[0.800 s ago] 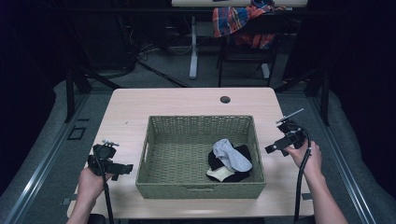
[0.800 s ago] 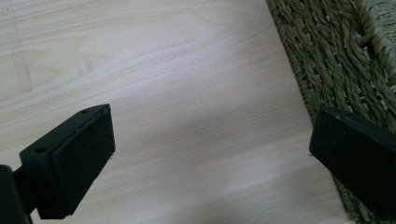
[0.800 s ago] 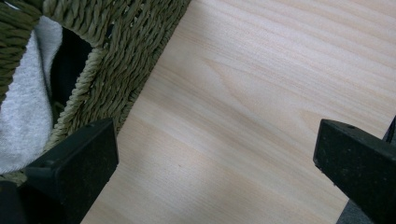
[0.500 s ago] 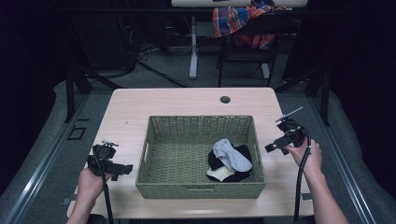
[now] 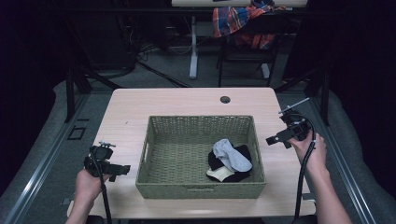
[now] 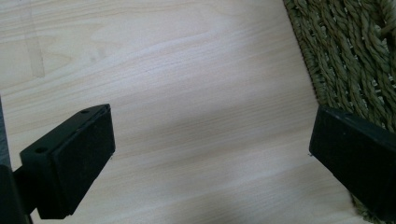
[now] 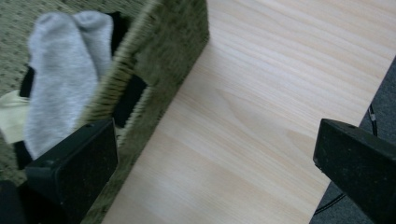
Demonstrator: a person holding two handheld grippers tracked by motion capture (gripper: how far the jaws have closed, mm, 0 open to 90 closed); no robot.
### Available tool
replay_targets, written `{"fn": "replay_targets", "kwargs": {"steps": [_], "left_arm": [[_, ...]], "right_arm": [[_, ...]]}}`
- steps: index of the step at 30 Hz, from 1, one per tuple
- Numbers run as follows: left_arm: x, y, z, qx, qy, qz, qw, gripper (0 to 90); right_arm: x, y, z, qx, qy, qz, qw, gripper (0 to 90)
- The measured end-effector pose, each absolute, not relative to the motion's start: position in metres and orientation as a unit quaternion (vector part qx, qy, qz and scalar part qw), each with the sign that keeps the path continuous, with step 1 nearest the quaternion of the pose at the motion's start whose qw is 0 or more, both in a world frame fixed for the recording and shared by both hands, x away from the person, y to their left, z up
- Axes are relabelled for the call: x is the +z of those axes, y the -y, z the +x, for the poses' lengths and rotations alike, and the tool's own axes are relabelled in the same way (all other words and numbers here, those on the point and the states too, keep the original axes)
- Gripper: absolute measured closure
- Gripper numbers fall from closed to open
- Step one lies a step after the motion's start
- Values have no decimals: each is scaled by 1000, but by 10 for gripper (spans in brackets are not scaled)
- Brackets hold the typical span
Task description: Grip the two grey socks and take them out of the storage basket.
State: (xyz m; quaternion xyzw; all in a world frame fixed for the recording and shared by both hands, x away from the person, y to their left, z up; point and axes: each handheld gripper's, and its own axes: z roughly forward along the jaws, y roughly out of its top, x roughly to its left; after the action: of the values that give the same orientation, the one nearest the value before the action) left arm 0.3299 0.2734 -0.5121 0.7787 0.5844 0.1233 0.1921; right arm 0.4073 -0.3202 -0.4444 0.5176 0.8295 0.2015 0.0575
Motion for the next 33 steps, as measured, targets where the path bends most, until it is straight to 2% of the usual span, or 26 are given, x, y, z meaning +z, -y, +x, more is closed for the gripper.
{"fn": "replay_targets", "kwargs": {"steps": [16,25,33], "left_arm": [[-512,-272,330,120,-580,781,198,4],[-511,-270,330,121,-574,785,202,4],[-511,-269,330,122,-573,785,203,4]], "right_arm": [[-411,262,392,200,-864,456,80,0],[-405,233,387,207,-881,420,65,0],[-414,200,391,195,-898,391,47,0]]}}
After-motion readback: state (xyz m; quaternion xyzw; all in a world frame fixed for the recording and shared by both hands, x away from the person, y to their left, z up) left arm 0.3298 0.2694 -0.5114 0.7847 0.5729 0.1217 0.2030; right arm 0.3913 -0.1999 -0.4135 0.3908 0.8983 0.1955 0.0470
